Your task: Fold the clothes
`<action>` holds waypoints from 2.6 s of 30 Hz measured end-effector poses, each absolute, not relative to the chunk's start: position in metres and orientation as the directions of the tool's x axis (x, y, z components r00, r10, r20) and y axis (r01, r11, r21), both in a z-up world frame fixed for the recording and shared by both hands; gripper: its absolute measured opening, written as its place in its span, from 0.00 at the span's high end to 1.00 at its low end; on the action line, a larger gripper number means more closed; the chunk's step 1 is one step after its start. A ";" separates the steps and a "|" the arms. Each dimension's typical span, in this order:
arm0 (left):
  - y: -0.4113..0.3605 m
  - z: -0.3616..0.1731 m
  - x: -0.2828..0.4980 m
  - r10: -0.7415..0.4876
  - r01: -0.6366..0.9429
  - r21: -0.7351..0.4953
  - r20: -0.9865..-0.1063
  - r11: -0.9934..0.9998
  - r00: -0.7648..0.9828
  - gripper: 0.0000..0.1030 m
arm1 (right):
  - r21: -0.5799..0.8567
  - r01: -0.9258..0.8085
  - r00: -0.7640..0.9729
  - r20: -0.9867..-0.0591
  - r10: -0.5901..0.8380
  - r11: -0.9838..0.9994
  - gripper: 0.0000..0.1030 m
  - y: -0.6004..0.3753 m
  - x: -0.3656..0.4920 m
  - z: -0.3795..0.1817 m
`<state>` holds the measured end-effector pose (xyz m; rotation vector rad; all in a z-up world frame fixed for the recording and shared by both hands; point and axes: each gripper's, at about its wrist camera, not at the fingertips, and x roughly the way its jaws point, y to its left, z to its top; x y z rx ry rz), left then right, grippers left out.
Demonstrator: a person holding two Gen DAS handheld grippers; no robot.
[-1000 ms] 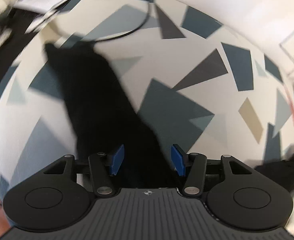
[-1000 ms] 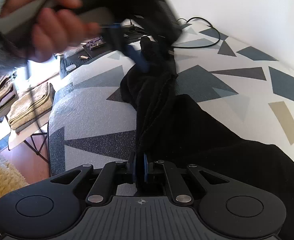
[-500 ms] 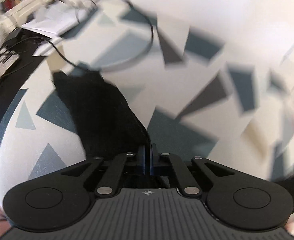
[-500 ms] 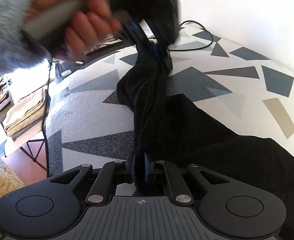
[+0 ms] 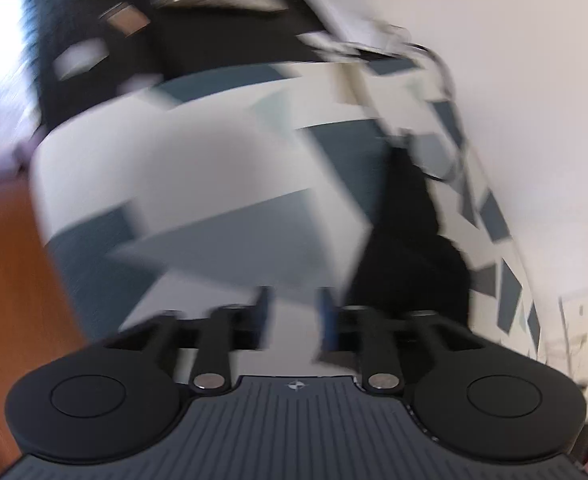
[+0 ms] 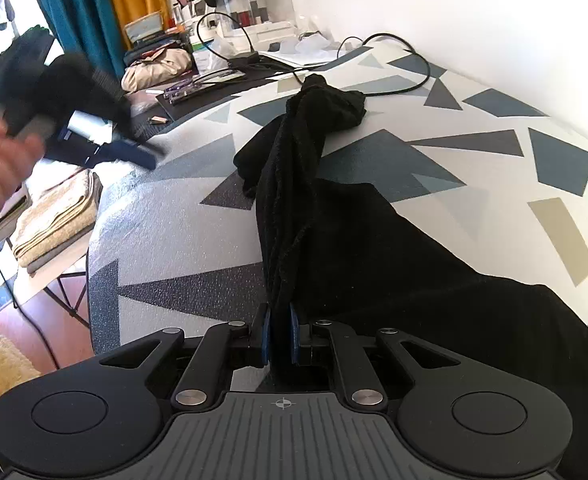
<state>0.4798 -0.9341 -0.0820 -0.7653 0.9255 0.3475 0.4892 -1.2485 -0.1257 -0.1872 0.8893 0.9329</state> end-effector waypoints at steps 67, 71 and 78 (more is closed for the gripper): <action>-0.967 -0.113 0.531 0.168 -0.498 -0.082 -0.884 0.863 0.436 0.35 | -0.009 0.303 0.744 -0.622 -0.242 0.953 0.54 -1.533 0.477 -0.087; -0.969 -0.114 0.533 0.180 -0.515 -0.077 -0.884 0.854 0.431 0.32 | -0.111 0.245 0.715 -0.651 -0.257 0.963 0.50 -1.532 0.488 -0.112; -0.970 -0.114 0.534 0.195 -0.528 -0.068 -0.883 0.847 0.426 0.30 | 0.028 0.351 0.706 -0.665 -0.245 0.936 0.63 -1.553 0.507 -0.127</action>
